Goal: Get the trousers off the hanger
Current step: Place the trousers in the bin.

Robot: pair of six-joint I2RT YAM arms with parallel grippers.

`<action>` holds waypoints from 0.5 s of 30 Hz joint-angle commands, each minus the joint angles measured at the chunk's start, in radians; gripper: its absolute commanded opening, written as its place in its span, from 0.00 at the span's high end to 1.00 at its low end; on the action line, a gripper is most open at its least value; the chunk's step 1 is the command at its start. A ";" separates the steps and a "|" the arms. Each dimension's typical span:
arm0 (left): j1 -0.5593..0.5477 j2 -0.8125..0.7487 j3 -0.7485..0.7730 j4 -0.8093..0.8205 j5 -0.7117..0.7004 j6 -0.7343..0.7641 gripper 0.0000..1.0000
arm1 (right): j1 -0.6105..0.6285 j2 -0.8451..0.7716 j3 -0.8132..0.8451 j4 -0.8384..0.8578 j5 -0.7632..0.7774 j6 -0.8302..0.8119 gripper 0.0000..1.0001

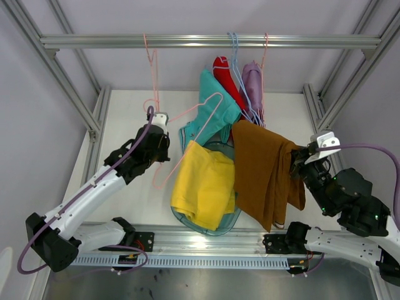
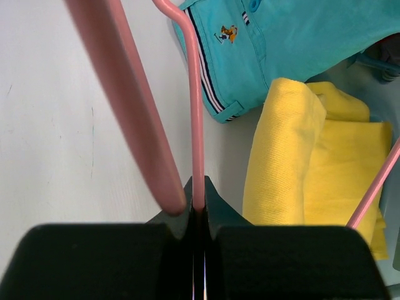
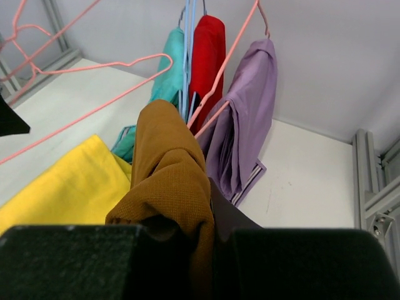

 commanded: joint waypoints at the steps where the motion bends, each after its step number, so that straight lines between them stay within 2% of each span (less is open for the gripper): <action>1: -0.013 -0.037 0.018 0.018 0.018 0.011 0.99 | 0.001 -0.008 -0.025 0.147 0.080 -0.028 1.00; 7: -0.015 -0.054 0.018 0.023 0.025 0.008 0.99 | -0.005 0.061 -0.054 0.256 0.026 -0.049 1.00; 15: -0.015 -0.068 0.020 0.020 0.024 0.008 1.00 | -0.031 0.295 -0.071 0.417 -0.167 0.001 1.00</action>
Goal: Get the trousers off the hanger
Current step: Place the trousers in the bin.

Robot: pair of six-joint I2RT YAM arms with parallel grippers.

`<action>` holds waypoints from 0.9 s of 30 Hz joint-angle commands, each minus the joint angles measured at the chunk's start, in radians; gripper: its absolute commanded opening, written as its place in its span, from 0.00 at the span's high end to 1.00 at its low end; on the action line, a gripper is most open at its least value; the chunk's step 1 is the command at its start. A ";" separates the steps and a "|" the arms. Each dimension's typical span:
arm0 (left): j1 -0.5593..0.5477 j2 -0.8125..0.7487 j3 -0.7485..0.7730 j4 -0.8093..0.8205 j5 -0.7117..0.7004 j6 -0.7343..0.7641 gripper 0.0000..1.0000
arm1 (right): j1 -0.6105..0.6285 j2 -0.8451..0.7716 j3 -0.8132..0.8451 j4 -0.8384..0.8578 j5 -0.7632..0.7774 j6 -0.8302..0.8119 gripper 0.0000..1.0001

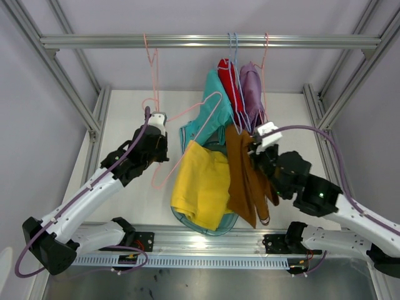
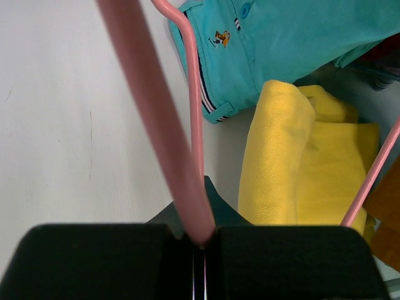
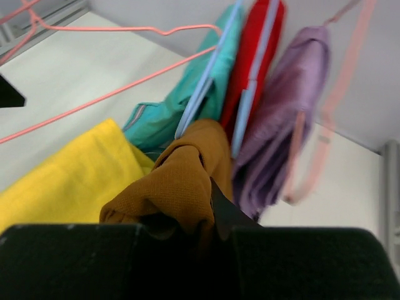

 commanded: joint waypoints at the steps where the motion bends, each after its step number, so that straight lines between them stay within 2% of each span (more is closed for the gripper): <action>1: -0.012 -0.037 0.020 0.022 0.012 0.010 0.99 | -0.010 0.072 0.006 0.249 -0.118 0.039 1.00; 9: -0.010 -0.063 0.023 0.013 -0.041 0.013 0.99 | -0.013 0.263 -0.043 0.413 -0.267 0.134 1.00; 19: -0.005 -0.109 0.015 0.016 -0.092 0.009 1.00 | -0.010 0.399 -0.124 0.590 -0.394 0.234 0.98; 20: -0.005 -0.107 0.014 0.016 -0.090 0.010 0.99 | -0.010 0.410 -0.121 0.596 -0.425 0.244 0.93; 21: -0.005 -0.104 0.014 0.014 -0.090 0.010 0.99 | -0.007 0.422 -0.117 0.600 -0.440 0.244 0.60; 22: -0.005 -0.104 0.015 0.013 -0.092 0.010 1.00 | 0.001 0.444 -0.111 0.604 -0.454 0.244 0.45; 23: -0.005 -0.104 0.015 0.016 -0.092 0.010 0.99 | 0.005 0.450 -0.100 0.604 -0.462 0.252 0.40; 26: -0.005 -0.106 0.014 0.016 -0.092 0.012 1.00 | 0.028 0.455 -0.091 0.604 -0.506 0.266 0.02; 27: -0.004 -0.104 0.014 0.017 -0.090 0.012 1.00 | 0.040 0.455 -0.072 0.594 -0.508 0.269 0.00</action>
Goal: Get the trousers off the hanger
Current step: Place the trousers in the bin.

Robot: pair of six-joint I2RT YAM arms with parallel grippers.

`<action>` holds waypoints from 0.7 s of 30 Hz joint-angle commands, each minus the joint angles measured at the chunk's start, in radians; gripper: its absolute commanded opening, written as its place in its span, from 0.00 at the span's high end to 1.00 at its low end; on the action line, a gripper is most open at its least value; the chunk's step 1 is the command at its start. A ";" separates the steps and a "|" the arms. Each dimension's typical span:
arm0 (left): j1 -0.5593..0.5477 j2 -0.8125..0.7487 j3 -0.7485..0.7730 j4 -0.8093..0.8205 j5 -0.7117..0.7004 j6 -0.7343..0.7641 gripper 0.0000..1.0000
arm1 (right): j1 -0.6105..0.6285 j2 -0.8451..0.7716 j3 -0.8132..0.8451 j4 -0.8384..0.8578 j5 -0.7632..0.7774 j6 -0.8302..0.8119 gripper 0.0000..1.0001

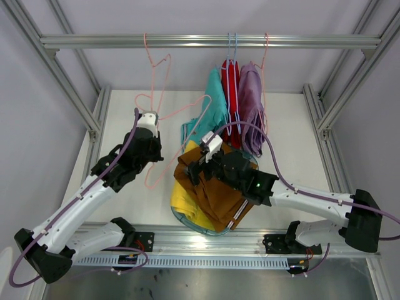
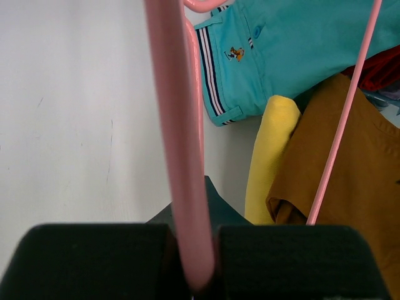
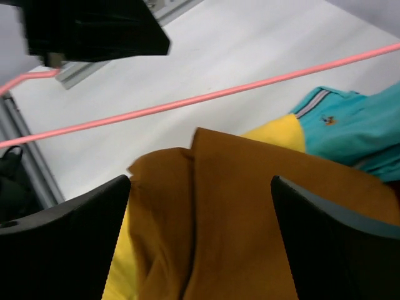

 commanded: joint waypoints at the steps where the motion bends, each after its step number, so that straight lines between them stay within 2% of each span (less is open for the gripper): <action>1: -0.002 -0.015 0.014 0.030 -0.023 0.011 0.99 | 0.040 -0.009 0.076 0.079 -0.044 0.030 0.00; 3: 0.000 -0.013 0.015 0.030 -0.021 0.011 0.99 | 0.085 -0.023 0.103 0.054 -0.009 0.016 0.01; 8: 0.001 -0.016 0.015 0.028 -0.024 0.010 0.99 | 0.097 -0.101 0.081 -0.004 0.122 0.007 0.00; 14: 0.001 -0.018 0.015 0.028 -0.020 0.007 1.00 | 0.056 -0.213 -0.059 -0.049 0.284 0.082 0.01; 17: 0.001 -0.019 0.014 0.028 -0.014 0.008 0.99 | 0.020 -0.241 -0.129 -0.053 0.308 0.132 0.01; 21: 0.001 -0.018 0.017 0.028 -0.007 0.008 0.99 | -0.032 -0.215 -0.189 -0.032 0.257 0.178 0.01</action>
